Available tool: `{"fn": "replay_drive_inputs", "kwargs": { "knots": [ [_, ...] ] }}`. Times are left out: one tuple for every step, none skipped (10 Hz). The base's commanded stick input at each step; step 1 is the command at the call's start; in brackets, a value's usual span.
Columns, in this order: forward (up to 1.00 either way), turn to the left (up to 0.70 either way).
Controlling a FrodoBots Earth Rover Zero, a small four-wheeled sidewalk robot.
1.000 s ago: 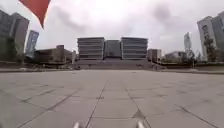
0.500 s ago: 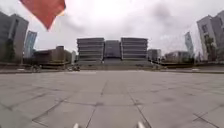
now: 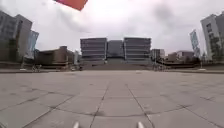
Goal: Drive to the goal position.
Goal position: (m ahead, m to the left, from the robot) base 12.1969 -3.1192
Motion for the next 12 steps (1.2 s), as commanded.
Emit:
{"fn": "replay_drive_inputs", "kwargs": {
  "knots": [
    [0.7, 0.0],
    [0.7, 0.0],
    [0.7, 0.0],
    [0.7, 0.0],
    [0.7, 0.0],
    [0.7, 0.0],
    [0.7, 0.0],
    [0.7, 0.0],
    [0.7, 0.0],
    [0.7, 0.0],
    [0.7, 0.0],
    [0.7, 0.0]
  ]
}}
